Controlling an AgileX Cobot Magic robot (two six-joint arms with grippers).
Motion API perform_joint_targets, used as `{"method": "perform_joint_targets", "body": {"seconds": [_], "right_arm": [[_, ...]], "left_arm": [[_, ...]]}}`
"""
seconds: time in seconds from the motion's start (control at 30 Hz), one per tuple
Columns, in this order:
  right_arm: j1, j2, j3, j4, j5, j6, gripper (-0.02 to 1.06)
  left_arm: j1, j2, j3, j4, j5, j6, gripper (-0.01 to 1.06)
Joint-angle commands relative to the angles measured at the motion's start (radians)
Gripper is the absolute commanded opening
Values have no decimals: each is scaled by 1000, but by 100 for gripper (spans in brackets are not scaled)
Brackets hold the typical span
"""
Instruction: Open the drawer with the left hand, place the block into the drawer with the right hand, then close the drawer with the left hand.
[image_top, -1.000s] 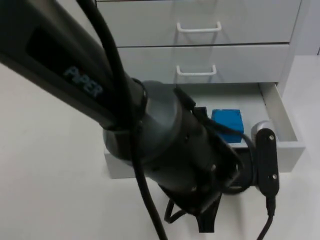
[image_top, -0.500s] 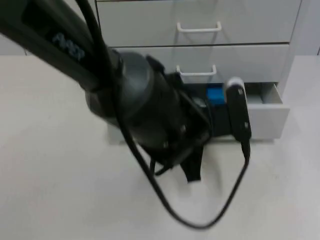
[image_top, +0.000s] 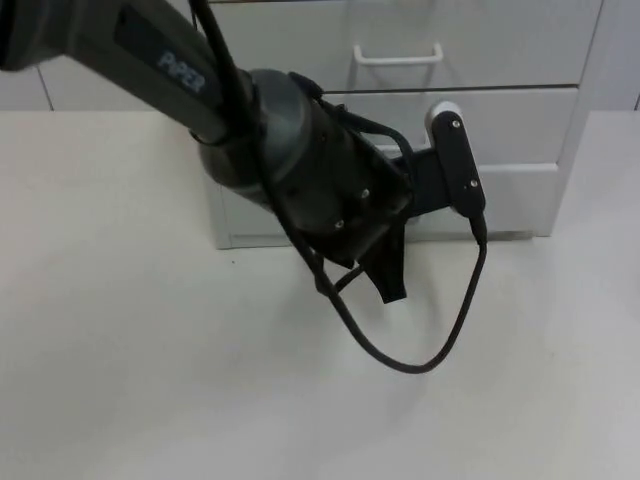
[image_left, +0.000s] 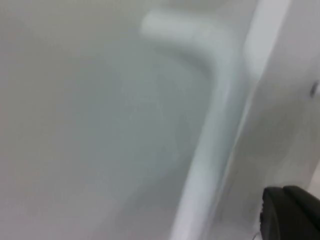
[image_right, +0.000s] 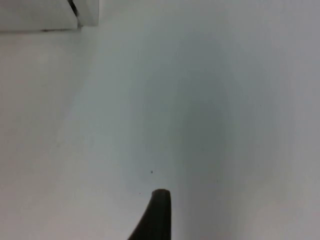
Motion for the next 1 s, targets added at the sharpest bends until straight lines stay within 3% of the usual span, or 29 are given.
{"method": "perform_joint_targets", "body": {"seconds": [0.0, 0.37, 0.5, 0.53, 0.63, 0.7, 0.97], "right_arm": [[-4, -7, 2, -5, -12, -12, 80], [-4, -7, 2, -5, -12, -12, 80], [-4, -7, 2, -5, -14, -12, 80], [-4, -7, 2, -5, -14, -12, 80], [-4, -7, 2, -5, -14, -12, 80], [-4, -7, 2, -5, -14, -12, 80], [-4, -7, 2, -5, -11, -12, 80]], "left_arm": [[16, 25, -18, 0, 63, -19, 0], [6, 28, -25, -14, 172, -67, 0], [-51, 13, -25, -281, 196, 158, 0], [-51, 13, -25, -281, 196, 158, 0], [-98, -36, -5, -529, 194, 370, 0], [-129, -95, 34, -637, 194, 431, 0], [-215, -282, 156, -827, 191, 566, 0]]}}
